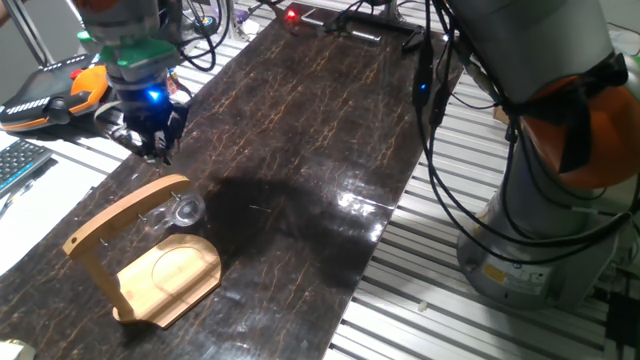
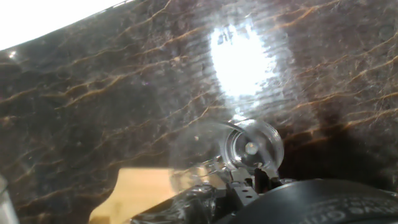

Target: Take the cup off the cup rack

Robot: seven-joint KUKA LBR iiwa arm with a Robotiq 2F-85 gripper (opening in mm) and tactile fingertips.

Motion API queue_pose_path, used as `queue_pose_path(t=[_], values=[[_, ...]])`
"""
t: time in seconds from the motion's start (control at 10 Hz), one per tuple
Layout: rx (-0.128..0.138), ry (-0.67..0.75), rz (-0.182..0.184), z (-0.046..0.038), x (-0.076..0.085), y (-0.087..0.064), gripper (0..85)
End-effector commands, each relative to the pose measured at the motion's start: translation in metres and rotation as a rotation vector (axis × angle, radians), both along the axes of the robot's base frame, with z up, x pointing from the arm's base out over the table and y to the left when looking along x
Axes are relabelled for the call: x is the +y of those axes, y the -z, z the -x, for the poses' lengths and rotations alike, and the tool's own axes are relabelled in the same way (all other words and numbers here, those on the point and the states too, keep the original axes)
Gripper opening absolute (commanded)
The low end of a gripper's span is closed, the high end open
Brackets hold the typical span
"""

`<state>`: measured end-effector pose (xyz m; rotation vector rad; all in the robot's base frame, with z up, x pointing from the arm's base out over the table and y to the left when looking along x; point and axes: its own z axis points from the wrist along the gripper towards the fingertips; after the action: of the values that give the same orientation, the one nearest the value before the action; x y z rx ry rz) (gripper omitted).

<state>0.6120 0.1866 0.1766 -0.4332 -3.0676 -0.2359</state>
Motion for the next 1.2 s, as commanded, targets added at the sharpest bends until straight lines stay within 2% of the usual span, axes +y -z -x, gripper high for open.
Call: queue_pose_path(t=[0.0, 0.1, 0.2, 0.3, 0.5, 0.9, 1.1], values=[[0.009, -0.020, -0.005, 0.0027, -0.001, -0.004, 13.0], [0.015, -0.058, 0.001, 0.0059, -0.004, -0.009, 5.7], [0.025, -0.090, -0.008, 0.0095, -0.009, -0.014, 2.0], [0.021, -0.110, 0.002, 0.0129, -0.011, -0.018, 2.0], [-0.001, -0.182, 0.071, 0.0211, -0.019, -0.025, 2.0], [-0.055, -0.300, 0.132, 0.0347, -0.043, -0.026, 2.0], [-0.063, -0.374, 0.160, 0.0416, -0.052, -0.025, 2.0]])
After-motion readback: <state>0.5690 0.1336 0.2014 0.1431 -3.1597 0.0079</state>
